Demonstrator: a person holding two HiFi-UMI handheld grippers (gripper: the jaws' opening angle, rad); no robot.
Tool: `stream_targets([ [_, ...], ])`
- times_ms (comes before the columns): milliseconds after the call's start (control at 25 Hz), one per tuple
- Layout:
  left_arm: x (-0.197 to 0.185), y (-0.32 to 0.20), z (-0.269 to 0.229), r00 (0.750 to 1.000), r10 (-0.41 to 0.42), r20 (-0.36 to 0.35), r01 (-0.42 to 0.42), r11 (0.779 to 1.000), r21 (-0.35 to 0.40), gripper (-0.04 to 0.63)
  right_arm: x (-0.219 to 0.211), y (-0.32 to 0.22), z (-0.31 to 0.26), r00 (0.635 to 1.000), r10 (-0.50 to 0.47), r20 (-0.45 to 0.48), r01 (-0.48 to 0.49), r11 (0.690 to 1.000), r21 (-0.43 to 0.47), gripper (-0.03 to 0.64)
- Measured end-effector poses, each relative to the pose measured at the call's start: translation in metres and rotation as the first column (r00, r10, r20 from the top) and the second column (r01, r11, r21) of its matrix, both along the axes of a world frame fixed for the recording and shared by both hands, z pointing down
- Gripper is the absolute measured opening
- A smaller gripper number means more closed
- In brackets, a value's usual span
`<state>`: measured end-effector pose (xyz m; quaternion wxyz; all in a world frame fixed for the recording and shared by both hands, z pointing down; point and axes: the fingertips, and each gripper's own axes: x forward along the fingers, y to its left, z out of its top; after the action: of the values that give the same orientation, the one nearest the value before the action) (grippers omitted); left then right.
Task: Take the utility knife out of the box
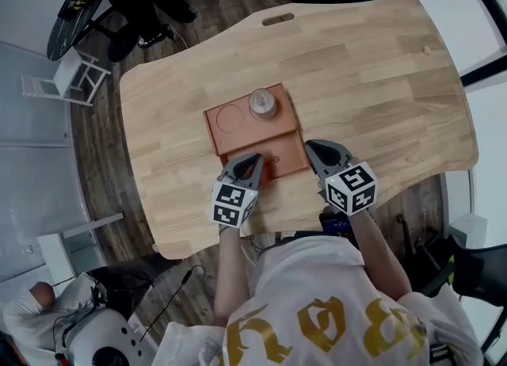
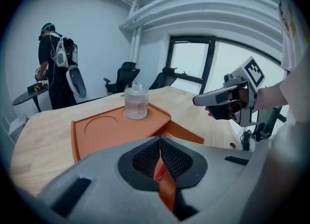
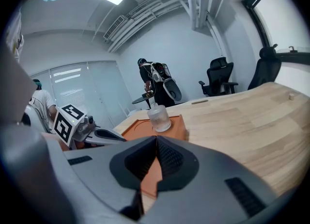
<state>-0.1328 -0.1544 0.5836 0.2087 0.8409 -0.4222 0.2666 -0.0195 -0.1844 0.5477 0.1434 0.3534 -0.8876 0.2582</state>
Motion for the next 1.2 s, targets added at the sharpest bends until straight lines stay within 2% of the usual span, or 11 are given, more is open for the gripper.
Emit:
stream_targets([
  [240, 0.002, 0.002, 0.02, 0.999, 0.043, -0.005, -0.043, 0.995, -0.092, 0.011, 0.007, -0.006, 0.017, 0.999, 0.015, -0.036, -0.016, 1.0, -0.026, 0.012],
  [480, 0.011, 0.002, 0.037, 0.996, 0.082, -0.022, -0.085, 0.979, -0.185, 0.012, 0.016, -0.011, 0.03, 0.998, 0.038, -0.04, -0.041, 0.997, -0.065, 0.012],
  [720, 0.018, 0.004, 0.055, 0.98, 0.183, 0.075, -0.162, 0.96, -0.23, 0.016, 0.026, -0.015, 0.038, 0.997, 0.062, -0.05, -0.066, 0.994, -0.088, 0.012],
  [920, 0.022, 0.011, 0.071, 0.97, 0.223, 0.094, -0.188, 0.939, -0.289, 0.086, 0.032, -0.016, 0.045, 0.995, 0.07, -0.066, -0.076, 0.992, -0.104, 0.011],
  [1200, 0.015, 0.012, 0.089, 0.926, 0.32, 0.199, -0.241, 0.909, -0.341, 0.112, 0.037, -0.02, 0.055, 0.994, 0.084, -0.073, -0.093, 0.987, -0.133, 0.012],
])
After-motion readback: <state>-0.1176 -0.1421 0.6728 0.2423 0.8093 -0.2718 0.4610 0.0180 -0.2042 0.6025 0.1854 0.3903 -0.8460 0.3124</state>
